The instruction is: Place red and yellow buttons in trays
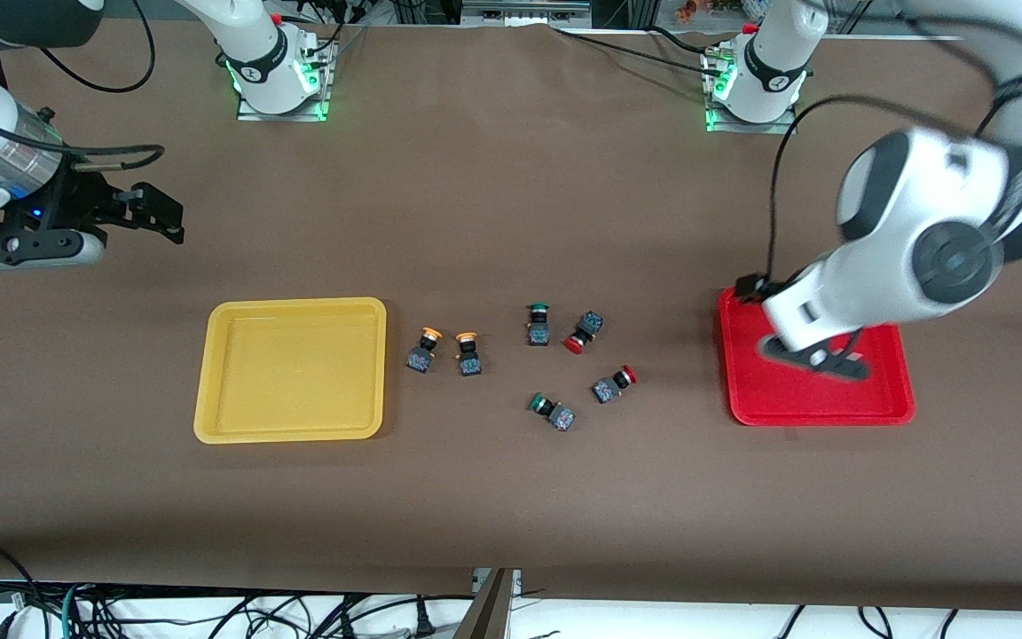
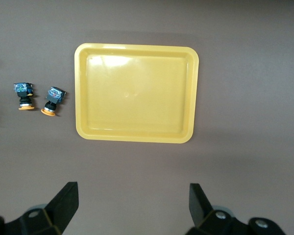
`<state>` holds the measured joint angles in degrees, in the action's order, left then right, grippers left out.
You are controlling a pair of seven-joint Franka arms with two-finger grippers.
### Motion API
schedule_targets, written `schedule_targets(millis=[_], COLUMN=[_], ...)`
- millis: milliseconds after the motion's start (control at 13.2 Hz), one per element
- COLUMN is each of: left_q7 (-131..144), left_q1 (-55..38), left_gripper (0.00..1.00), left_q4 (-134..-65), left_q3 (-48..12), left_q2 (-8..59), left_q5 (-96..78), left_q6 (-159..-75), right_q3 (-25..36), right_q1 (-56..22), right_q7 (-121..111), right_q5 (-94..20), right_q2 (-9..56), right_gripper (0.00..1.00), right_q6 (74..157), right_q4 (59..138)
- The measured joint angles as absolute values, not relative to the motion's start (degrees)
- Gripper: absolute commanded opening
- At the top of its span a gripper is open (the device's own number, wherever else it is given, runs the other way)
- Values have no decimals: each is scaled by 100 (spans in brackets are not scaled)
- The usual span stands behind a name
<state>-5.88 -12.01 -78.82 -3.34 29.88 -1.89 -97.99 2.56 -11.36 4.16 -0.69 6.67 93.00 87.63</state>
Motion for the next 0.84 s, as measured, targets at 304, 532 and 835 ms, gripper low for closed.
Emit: schedule_targets(millis=[304,532,835], left_q7=[-1078,-1118,-1428], left_q1=[-1873,-2234,-2239], left_gripper=[100,100,100], left_q4=[-7461,-7497,-7600], left_q3=[-364,-361,-307], left_q2=[4146,4727,5163], left_q5=[-232,-232,-232], left_q6=[-11536,-12318,-12896], right_q3=[233,229,222], right_q1=[-1191,-1309,-1646], right_q7=[406,403,627], right_q5=[-67,-66,-87], right_q2=[1208,1682,1922], right_gripper=[99,99,99], right_q6=[9351,9331,9390], right_q4=[8818,8835,8780])
